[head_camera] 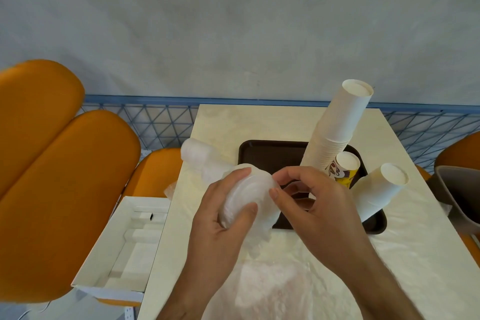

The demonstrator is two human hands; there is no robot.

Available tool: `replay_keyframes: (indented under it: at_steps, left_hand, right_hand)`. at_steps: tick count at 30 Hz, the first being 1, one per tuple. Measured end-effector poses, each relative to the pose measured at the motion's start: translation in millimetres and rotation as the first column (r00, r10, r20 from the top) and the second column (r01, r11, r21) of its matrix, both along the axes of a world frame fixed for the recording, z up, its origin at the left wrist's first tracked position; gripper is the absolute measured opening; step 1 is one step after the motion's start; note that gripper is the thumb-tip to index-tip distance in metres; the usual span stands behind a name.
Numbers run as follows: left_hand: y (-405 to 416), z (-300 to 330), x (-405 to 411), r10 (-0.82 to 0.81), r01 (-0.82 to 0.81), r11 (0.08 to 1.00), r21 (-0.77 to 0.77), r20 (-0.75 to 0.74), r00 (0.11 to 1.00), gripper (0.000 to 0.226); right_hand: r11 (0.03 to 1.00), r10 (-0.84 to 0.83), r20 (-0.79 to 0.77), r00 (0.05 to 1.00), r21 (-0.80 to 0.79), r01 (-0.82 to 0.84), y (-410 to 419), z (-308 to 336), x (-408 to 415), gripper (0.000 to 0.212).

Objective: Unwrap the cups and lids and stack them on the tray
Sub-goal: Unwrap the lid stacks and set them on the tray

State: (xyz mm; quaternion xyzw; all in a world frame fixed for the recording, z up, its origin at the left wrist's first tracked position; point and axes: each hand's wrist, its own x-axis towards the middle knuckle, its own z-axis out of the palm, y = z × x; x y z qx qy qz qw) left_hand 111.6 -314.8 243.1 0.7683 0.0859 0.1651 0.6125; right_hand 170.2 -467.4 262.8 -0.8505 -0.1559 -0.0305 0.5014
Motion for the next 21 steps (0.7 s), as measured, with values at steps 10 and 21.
replay_keyframes:
  at_steps: [10, 21]
  left_hand:
    - [0.3, -5.5, 0.5, 0.0, -0.002, 0.998, 0.07, 0.03, 1.0, 0.046]
    - [1.8, -13.1, 0.8, -0.011, 0.011, 0.997, 0.079, 0.002, 1.0, 0.041]
  right_hand:
    - [0.998, 0.059, -0.127, 0.99, 0.033, -0.055, -4.2, 7.0, 2.7, 0.018]
    - [0.995, 0.1, -0.202, 0.974, 0.031, -0.096, -8.9, 6.2, 6.6, 0.018]
